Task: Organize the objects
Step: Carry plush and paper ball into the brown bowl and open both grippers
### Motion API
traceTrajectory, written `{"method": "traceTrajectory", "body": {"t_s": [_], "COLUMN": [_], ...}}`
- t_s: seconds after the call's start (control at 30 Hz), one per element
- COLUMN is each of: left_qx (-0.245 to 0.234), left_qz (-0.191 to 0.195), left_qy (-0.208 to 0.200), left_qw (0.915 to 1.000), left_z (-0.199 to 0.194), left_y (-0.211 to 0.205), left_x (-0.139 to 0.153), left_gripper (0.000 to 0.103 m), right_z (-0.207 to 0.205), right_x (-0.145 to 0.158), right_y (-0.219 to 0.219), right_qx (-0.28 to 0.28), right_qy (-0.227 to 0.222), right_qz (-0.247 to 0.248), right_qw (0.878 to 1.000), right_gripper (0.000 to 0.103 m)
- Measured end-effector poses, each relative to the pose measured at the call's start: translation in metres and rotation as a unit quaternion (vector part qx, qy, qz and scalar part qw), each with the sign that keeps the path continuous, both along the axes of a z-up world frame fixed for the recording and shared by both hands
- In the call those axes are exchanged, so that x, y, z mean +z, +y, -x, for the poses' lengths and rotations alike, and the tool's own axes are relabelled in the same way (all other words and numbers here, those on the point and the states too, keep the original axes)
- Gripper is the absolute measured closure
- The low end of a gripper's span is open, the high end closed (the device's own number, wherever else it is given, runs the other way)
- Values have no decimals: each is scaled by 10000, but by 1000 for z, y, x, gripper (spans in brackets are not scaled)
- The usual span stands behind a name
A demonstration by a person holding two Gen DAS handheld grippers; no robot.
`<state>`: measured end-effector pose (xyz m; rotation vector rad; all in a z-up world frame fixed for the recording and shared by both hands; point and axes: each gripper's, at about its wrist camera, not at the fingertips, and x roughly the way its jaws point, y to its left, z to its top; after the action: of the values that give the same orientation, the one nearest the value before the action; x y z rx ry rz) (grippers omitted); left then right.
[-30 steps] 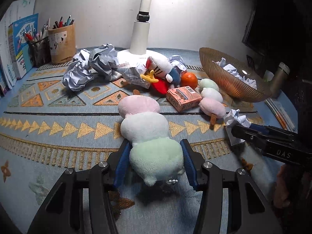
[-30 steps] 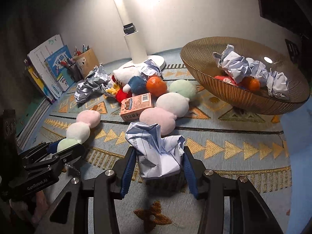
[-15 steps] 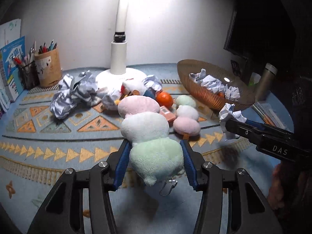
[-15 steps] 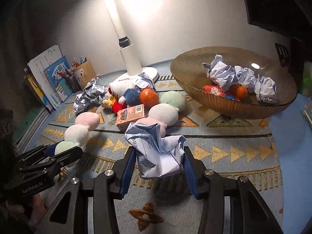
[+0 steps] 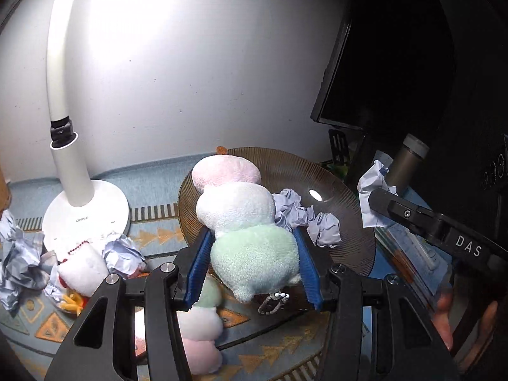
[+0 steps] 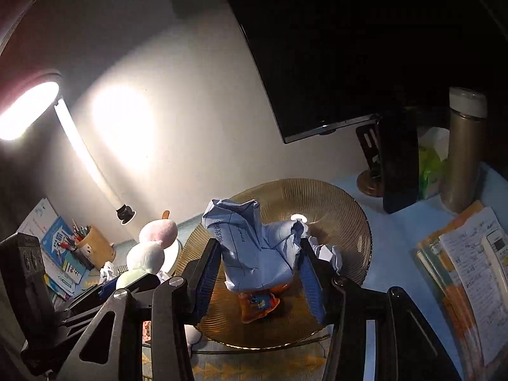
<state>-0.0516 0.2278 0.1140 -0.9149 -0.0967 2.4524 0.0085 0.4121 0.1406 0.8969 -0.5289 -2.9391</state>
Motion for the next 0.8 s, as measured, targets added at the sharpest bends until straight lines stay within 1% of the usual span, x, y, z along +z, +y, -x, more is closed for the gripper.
{"method": "traceTrajectory", "body": {"t_s": [0.03, 0.07, 0.1, 0.13, 0.17, 0.2, 0.23, 0.33, 0.43, 0.53, 0.6, 0.67, 0.73, 0.8], "left_qx": [5, 27, 58, 92, 99, 93, 104, 154, 253, 448, 611, 800, 1085, 1416], "left_qz": [10, 22, 14, -1, -16, -68, -140, -191, -295, -451, -543, -583, -541, -497], "left_qy": [-3, -10, -18, -47, -129, -210, -238, -233, -177, -33, 135, 385, 654, 817], "left_qw": [10000, 10000, 10000, 9999, 9999, 9997, 9996, 9994, 9991, 9980, 9966, 9943, 9905, 9853], "left_z": [3, 5, 6, 8, 11, 12, 12, 4, -9, -30, -49, -71, -94, -113], "left_y": [4, 7, 9, 10, 11, 10, 7, -4, -22, -48, -68, -93, -121, -150], "left_x": [-2, -5, -8, -11, -15, -18, -20, -21, -14, -1, 12, 28, 42, 49], "left_gripper": [55, 51, 47, 46, 32, 19, 18, 18, 18, 18, 18, 18, 18, 18], "right_z": [2, 5, 7, 10, 13, 14, 14, 8, 0, -10, -18, -26, -35, -45], "right_x": [-4, -9, -13, -17, -20, -23, -26, -29, -31, -25, -16, -3, 12, 23], "right_y": [3, 5, 7, 9, 11, 13, 16, 21, 23, 12, -2, -20, -39, -60], "right_qx": [-29, -61, -70, -36, -5, -9, -5, -67, -38, 94, 265, 456, 689, 926], "right_qy": [-55, -113, -166, -199, -202, -221, -250, -266, -294, -252, -167, -34, 149, 332], "right_qz": [-3, 2, 29, 70, 110, 130, 144, 197, 312, 296, 222, 111, 65, 41], "right_qw": [10000, 9999, 9998, 9998, 9997, 9997, 9996, 9994, 9991, 9992, 9993, 9989, 9975, 9951], "right_gripper": [55, 54, 47, 43, 34, 34, 34, 34, 34, 34, 34, 34, 34, 34]}}
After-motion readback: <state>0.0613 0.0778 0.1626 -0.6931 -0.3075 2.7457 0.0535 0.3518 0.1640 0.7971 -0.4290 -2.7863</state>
